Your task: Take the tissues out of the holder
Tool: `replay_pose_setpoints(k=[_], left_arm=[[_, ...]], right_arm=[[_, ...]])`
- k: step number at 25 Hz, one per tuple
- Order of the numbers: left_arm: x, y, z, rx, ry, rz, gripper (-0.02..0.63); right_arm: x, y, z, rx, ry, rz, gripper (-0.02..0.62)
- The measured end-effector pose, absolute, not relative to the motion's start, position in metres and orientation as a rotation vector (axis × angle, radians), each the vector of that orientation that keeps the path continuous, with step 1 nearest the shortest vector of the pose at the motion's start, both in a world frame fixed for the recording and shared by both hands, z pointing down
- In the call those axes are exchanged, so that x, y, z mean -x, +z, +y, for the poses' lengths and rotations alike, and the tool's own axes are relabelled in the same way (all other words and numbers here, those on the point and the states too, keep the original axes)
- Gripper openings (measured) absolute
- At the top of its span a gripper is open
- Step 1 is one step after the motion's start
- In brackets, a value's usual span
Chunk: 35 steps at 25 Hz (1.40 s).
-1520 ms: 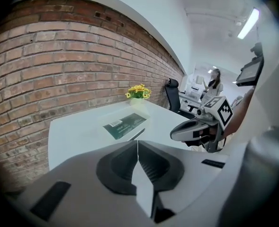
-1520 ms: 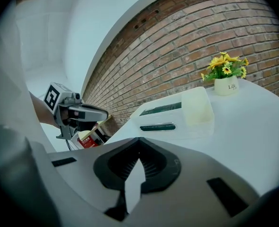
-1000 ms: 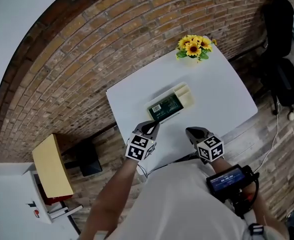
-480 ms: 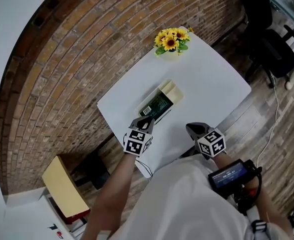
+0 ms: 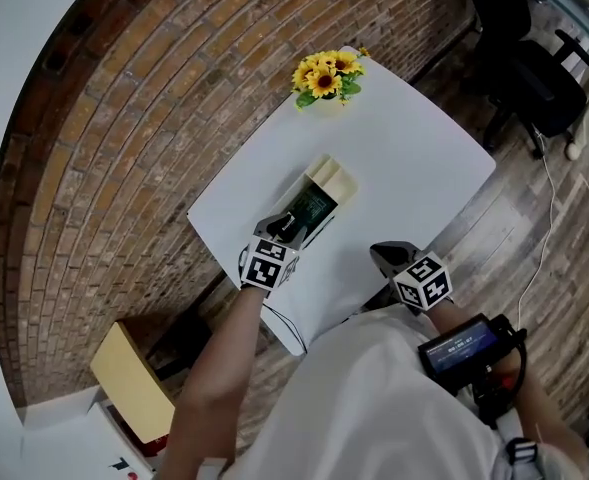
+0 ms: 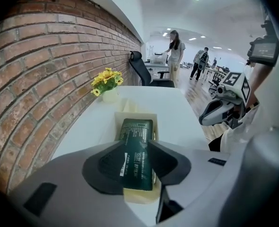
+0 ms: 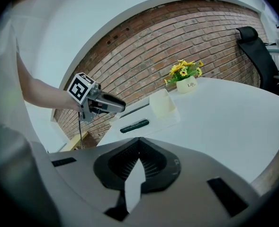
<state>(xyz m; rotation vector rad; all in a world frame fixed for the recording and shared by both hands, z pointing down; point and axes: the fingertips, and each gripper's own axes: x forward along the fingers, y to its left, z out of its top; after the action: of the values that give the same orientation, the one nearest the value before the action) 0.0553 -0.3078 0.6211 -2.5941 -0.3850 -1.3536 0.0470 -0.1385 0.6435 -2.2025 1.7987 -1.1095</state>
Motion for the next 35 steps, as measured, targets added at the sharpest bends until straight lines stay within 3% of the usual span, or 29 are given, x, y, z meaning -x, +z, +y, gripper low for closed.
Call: replay_pose_setpoints(k=[6,15,21,26,35], left_arm=[[-0.070,0.639,-0.311,2.505,-1.451,-0.471,0.236],[-0.082,0.665,-0.308,2.350,-1.606,-0.590,0.270],[-0.081,0.669,-0.306,2.357,-1.646,-0.590,0.268],[-0.080,0.667,-0.305,2.351,-1.629,-0.564,0.199],[-0.074,0.651,-0.312,2.442,-1.539,-0.478,0.175]], right_arm=[[-0.045,0.647,-0.125,2.218,-1.132,1.751,0.006],[-0.053,0.653,-0.103,2.268,-1.151,1.646,0.006],[-0.052,0.656,-0.095,2.282,-1.159,1.611,0.006],[-0.050,0.654,-0.096,2.279,-1.159,1.617,0.006],[-0.051,0.653,-0.095,2.284,-1.157,1.633,0.006]])
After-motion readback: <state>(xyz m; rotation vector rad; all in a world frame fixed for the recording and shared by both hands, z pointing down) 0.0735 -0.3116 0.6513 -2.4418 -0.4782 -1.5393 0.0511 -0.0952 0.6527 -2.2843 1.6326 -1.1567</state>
